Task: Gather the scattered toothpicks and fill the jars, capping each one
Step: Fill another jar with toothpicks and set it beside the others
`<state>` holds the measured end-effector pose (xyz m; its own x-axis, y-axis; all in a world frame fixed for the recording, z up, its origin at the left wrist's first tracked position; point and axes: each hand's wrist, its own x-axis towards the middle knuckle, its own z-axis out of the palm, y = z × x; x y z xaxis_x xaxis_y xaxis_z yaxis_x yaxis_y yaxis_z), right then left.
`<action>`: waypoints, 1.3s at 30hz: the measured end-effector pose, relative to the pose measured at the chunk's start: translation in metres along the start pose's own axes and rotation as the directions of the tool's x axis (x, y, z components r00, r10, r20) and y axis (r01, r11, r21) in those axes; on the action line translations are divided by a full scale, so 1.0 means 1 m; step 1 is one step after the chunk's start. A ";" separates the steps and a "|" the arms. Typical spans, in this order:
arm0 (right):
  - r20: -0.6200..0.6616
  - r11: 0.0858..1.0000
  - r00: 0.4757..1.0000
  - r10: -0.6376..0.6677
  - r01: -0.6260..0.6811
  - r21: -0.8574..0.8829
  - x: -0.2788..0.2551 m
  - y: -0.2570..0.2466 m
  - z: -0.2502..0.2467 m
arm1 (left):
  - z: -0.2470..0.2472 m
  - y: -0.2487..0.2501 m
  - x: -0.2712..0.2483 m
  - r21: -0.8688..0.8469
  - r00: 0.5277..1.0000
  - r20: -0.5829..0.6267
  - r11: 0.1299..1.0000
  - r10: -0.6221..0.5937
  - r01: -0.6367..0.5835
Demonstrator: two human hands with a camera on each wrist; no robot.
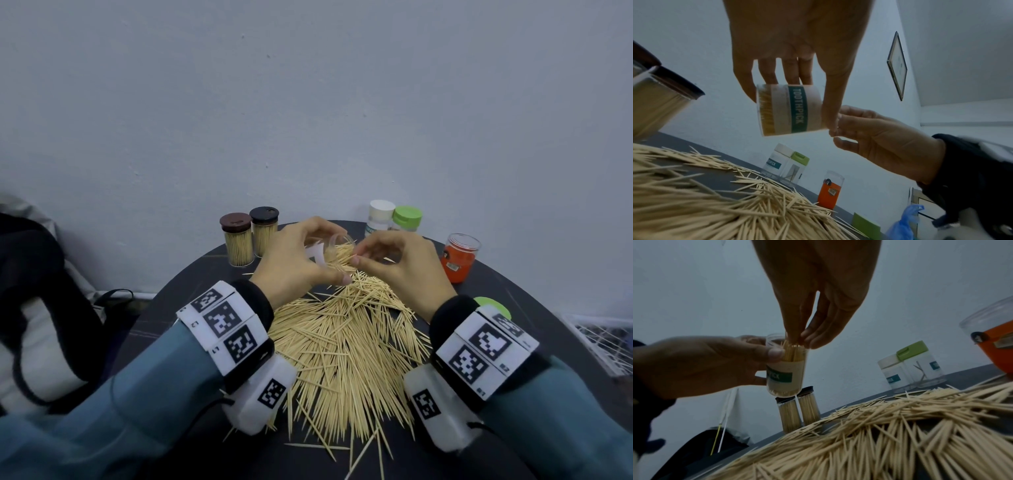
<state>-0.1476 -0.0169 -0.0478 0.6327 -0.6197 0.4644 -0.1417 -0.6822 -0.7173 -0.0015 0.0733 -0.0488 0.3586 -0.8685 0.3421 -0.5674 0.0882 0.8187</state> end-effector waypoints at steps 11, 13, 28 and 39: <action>-0.084 0.998 0.996 0.038 -0.034 0.056 -0.001 -0.003 0.000 | 0.001 0.001 -0.001 0.022 0.999 0.035 1.000 -0.015 0.014; -0.067 0.999 0.997 0.048 -0.047 0.013 -0.001 -0.003 -0.002 | 0.001 0.002 -0.002 0.014 0.999 0.049 1.000 -0.022 0.022; 0.269 0.971 0.955 0.123 -0.060 -0.230 -0.020 0.000 -0.030 | 0.002 0.004 -0.002 0.029 0.998 0.046 0.998 -0.052 0.051; 0.701 0.824 0.470 0.536 -0.111 -0.556 -0.075 0.018 -0.071 | 0.008 0.008 -0.006 0.025 0.993 0.088 0.997 -0.072 0.070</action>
<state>-0.2513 -0.0103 -0.0586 0.7553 -0.3849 -0.5305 -0.6099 -0.7091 -0.3538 -0.0140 0.0756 -0.0482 0.3318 -0.9123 0.2401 -0.5589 0.0150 0.8291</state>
